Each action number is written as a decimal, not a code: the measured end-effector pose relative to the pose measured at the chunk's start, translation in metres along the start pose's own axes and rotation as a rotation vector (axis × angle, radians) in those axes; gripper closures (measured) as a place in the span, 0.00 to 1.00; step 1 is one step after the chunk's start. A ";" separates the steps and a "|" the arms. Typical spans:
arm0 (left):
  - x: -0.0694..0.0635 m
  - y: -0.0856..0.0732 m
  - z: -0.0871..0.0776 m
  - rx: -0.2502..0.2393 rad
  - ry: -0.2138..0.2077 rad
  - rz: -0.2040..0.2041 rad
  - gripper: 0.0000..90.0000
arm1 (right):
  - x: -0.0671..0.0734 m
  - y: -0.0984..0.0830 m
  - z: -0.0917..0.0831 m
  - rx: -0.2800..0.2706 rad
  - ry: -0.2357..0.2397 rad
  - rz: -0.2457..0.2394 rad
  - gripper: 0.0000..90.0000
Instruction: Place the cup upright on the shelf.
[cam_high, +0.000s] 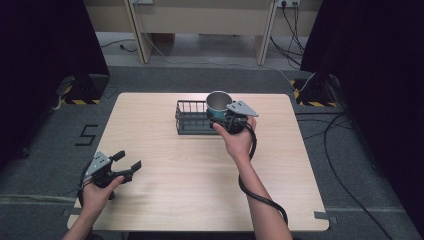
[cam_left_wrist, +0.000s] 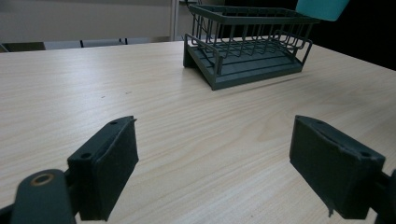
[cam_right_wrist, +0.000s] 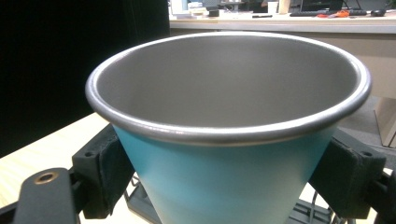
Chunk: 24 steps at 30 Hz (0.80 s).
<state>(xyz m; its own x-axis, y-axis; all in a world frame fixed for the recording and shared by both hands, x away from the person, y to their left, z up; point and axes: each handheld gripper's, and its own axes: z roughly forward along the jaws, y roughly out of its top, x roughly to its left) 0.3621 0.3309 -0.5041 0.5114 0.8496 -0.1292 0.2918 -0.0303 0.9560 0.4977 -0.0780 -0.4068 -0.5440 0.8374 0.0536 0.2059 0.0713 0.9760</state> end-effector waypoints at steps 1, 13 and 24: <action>0.000 0.000 0.000 -0.001 0.000 -0.001 0.16 | 0.000 0.001 0.001 0.001 0.000 0.002 0.19; 0.000 0.000 0.000 -0.003 0.000 -0.003 0.16 | -0.006 0.009 0.016 0.003 -0.014 0.017 0.19; 0.000 0.000 0.000 -0.003 -0.001 -0.004 0.16 | -0.008 0.014 0.026 0.006 -0.018 0.022 0.19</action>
<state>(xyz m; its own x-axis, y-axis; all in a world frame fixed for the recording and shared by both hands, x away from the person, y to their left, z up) 0.3623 0.3310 -0.5041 0.5114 0.8489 -0.1333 0.2913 -0.0253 0.9563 0.5258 -0.0693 -0.3987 -0.5245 0.8484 0.0712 0.2228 0.0560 0.9733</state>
